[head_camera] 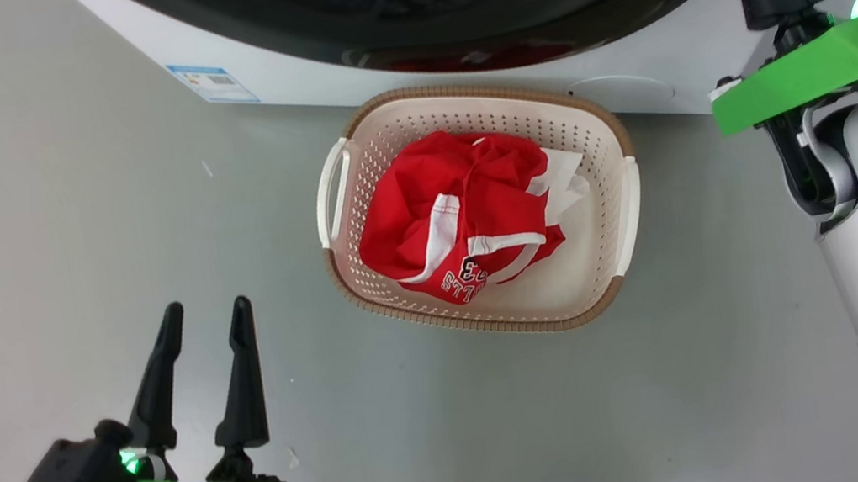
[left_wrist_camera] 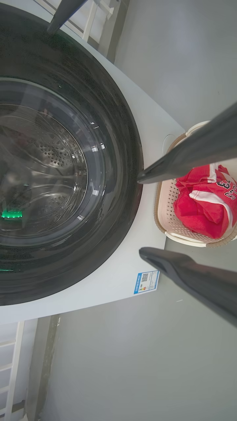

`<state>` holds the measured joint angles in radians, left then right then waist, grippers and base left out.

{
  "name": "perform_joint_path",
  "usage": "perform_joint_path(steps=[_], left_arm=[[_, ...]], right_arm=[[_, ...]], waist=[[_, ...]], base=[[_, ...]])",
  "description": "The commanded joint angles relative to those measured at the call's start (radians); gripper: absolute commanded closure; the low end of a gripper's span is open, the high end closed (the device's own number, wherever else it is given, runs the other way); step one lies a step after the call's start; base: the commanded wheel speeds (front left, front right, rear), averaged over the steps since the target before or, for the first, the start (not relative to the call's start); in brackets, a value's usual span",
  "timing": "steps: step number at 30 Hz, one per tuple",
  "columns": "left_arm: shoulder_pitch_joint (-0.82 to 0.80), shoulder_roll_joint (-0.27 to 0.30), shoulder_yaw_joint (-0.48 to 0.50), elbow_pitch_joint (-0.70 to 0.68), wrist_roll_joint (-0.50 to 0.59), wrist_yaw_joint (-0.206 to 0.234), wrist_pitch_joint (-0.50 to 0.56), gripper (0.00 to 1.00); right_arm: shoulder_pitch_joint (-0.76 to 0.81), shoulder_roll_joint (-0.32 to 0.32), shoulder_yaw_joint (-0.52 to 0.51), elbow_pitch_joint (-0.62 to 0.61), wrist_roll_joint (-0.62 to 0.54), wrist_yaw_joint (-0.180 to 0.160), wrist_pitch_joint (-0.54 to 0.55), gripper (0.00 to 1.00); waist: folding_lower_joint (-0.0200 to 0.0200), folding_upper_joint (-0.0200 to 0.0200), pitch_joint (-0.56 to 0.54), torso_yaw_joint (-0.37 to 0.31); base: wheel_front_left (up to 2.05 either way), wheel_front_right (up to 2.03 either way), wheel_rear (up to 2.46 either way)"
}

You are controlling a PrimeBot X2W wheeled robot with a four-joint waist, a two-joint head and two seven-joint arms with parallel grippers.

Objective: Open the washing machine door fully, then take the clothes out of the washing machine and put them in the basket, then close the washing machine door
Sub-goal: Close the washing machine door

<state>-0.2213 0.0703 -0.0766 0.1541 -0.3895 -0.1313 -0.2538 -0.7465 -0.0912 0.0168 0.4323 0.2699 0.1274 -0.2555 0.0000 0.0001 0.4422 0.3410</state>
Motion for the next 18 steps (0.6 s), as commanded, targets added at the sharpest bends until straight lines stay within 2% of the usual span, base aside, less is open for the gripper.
perform_joint_path(steps=[1,8,14,15,16,18], left_arm=[[-0.019,0.016,0.029,-0.022,-0.007,0.001,-0.008,0.0],[-0.031,0.015,0.026,-0.017,-0.011,0.001,-0.008,0.0],[-0.027,0.022,0.029,-0.002,-0.012,0.001,-0.008,0.0],[-0.026,0.024,0.03,0.002,-0.011,0.001,-0.008,0.0],[-0.026,0.024,0.03,0.002,-0.011,0.001,-0.008,0.0],[-0.021,0.028,0.031,0.013,-0.009,0.001,-0.008,0.0]], right_arm=[[-0.034,0.013,0.005,-0.026,-0.017,0.003,-0.006,1.0],[-0.065,0.016,-0.017,-0.032,-0.023,0.003,-0.006,1.0],[-0.032,0.021,0.013,-0.037,-0.02,0.003,-0.006,1.0],[-0.02,0.022,0.019,-0.038,-0.018,0.003,-0.006,0.93],[-0.02,0.022,0.019,-0.038,-0.018,0.003,-0.006,0.93],[0.008,0.023,0.029,-0.046,-0.012,0.003,-0.006,0.53]], waist=[[0.0,-0.0001,0.013,0.009],[0.0,-0.0001,0.023,0.014],[0.0,-0.0001,0.002,0.004],[0.0,-0.0001,-0.006,0.001],[0.0,-0.0001,-0.006,0.001],[0.0,-0.0001,-0.022,-0.006]], base=[[0.0,0.0,0.0],[0.0,0.0,0.0],[0.0,0.0,0.0],[0.0,0.0,0.0],[0.0,0.0,0.0],[0.0,0.0,0.0]])
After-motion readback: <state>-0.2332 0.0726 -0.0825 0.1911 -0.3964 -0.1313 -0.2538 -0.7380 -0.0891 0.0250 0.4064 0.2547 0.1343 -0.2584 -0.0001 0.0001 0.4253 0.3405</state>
